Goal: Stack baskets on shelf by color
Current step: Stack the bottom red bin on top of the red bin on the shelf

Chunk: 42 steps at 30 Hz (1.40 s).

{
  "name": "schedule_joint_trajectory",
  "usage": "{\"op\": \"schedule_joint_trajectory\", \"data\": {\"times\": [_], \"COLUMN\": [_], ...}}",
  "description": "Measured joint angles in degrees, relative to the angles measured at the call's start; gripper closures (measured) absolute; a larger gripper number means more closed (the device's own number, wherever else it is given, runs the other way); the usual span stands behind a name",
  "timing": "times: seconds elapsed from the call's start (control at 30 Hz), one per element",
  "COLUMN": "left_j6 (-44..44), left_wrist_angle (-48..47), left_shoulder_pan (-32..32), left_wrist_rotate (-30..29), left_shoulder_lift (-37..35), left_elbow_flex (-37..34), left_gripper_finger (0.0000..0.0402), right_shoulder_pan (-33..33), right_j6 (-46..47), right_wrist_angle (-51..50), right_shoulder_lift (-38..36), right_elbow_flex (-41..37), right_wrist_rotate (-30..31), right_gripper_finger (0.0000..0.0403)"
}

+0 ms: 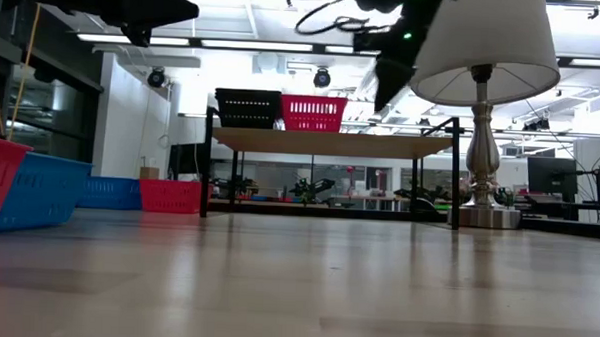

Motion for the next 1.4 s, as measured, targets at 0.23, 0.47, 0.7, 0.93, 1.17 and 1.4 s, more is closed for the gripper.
{"op": "schedule_joint_trajectory", "data": {"times": [0.23, 0.47, 0.7, 0.93, 1.17, 1.4], "left_j6": [0.64, 3.04, 3.04, 3.04, 5.04, 0.17], "left_wrist_angle": [0.78, 0.62, 0.15, 0.15, 2.14, 8.20], "left_shoulder_pan": [-0.84, -0.82, -0.70, -0.70, -0.76, -4.41], "left_wrist_rotate": [0.13, 0.07, 0.04, 0.02, 14.84, 24.67], "left_shoulder_lift": [0.00, 0.00, 0.02, 0.02, 0.02, 3.59], "left_elbow_flex": [0.00, 0.00, 0.00, 0.00, 0.00, 3.05], "left_gripper_finger": [0.0401, 0.0401, 0.0401, 0.0402, 0.0401, 0.0354], "right_shoulder_pan": [6.18, 19.82, 31.22, 33.64, 33.62, 33.55], "right_j6": [3.57, 7.73, -1.72, -4.73, -3.39, -4.09], "right_wrist_angle": [17.90, 44.91, 77.14, 86.16, 86.26, 86.24], "right_shoulder_lift": [-19.74, -34.99, -34.98, -30.95, -26.97, -25.36], "right_elbow_flex": [-20.72, -39.79, -54.99, -57.62, -57.34, -57.32], "right_wrist_rotate": [-2.82, -12.65, -15.48, -15.42, -15.42, -15.40], "right_gripper_finger": [0.0403, 0.0403, 0.0403, 0.0403, 0.0403, 0.0403]}}
